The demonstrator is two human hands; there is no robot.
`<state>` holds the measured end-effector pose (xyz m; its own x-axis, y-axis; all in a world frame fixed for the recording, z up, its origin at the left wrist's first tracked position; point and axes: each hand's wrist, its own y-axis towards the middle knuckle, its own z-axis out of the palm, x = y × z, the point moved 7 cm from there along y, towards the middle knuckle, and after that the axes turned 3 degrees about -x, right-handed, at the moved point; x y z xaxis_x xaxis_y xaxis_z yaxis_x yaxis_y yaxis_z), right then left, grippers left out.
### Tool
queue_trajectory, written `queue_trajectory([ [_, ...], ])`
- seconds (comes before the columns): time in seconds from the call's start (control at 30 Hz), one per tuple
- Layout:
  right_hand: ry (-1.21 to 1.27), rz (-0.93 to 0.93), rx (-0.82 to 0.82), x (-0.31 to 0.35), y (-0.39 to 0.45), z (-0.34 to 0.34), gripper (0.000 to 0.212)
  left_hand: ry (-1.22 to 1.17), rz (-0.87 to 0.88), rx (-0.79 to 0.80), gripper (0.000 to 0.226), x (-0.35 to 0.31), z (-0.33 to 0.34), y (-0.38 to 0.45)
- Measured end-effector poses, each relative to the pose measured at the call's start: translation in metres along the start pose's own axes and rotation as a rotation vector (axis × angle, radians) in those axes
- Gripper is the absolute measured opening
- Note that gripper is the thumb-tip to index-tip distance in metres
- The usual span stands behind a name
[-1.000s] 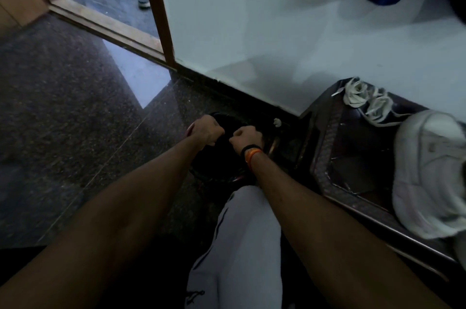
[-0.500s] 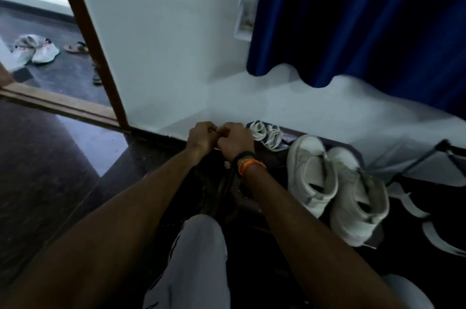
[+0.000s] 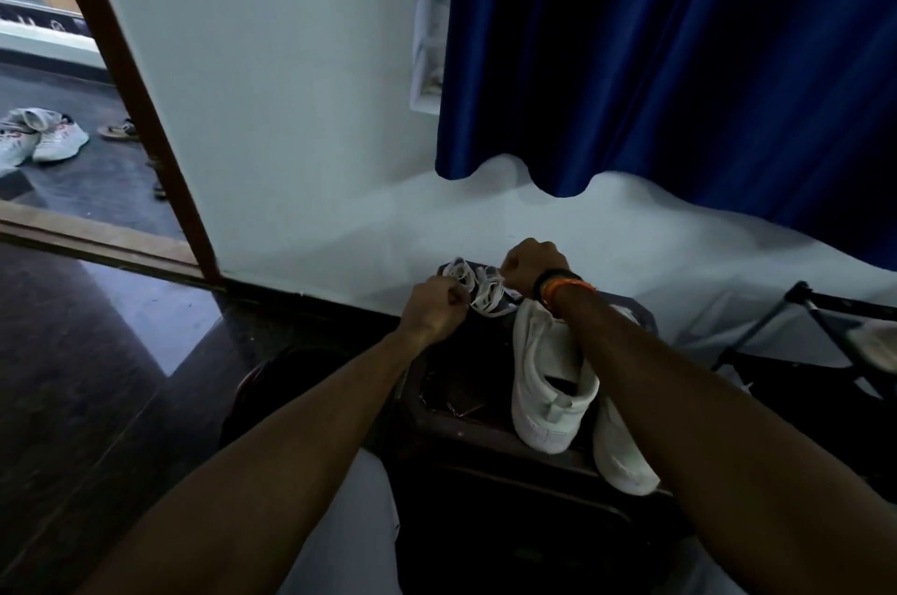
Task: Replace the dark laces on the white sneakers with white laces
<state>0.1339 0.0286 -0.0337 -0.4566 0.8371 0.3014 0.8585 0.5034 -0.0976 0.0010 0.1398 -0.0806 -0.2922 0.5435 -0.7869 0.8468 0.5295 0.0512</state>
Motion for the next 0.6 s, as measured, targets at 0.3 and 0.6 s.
queue_trajectory([
  [0.3, -0.174, 0.098, 0.121, 0.0, 0.026, 0.03, 0.075, -0.11, -0.047, -0.084, 0.006, 0.016, 0.006, 0.012],
  [0.6, -0.064, 0.14, 0.075, -0.005, 0.023, 0.021, 0.059, -0.17, -0.056, -0.061, 0.007, 0.021, 0.008, 0.01],
])
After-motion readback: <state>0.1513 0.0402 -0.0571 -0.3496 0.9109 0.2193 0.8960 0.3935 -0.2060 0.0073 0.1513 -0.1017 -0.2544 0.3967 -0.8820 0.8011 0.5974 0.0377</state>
